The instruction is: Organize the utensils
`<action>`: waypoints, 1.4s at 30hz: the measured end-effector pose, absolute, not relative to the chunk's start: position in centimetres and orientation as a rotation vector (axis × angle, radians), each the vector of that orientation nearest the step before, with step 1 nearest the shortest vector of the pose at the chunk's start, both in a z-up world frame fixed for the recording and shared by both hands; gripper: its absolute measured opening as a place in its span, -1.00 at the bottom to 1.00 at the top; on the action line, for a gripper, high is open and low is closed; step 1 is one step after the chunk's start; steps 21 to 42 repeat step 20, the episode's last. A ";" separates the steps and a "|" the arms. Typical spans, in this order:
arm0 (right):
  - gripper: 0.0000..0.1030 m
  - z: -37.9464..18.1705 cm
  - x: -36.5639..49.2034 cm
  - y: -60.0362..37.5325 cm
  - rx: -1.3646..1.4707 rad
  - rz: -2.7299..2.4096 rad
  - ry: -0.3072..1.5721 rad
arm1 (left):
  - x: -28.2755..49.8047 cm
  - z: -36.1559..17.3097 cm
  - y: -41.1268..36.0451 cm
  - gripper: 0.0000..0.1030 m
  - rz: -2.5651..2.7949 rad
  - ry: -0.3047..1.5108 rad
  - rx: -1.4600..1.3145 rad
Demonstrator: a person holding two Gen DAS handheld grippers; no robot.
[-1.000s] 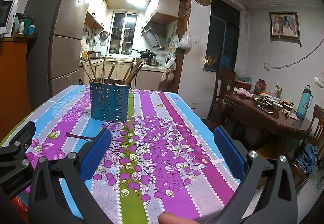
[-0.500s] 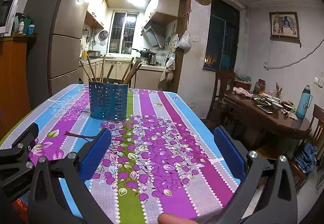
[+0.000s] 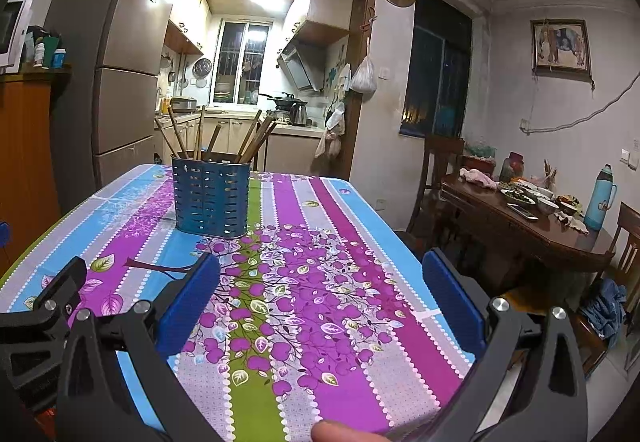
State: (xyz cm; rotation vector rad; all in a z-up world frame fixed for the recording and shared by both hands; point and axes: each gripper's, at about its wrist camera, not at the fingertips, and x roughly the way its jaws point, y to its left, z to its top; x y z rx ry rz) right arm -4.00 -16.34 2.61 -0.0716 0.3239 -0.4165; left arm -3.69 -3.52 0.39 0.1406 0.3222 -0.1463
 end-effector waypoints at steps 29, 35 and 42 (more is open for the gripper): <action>0.90 2.6 -4.1 -16.8 -0.069 -0.419 0.326 | -4.5 1.4 -1.8 0.90 -0.076 0.258 0.092; 0.90 2.6 -4.1 -16.8 -0.069 -0.419 0.326 | -4.5 1.4 -1.8 0.90 -0.076 0.258 0.092; 0.90 2.6 -4.1 -16.8 -0.069 -0.419 0.326 | -4.5 1.4 -1.8 0.90 -0.076 0.258 0.092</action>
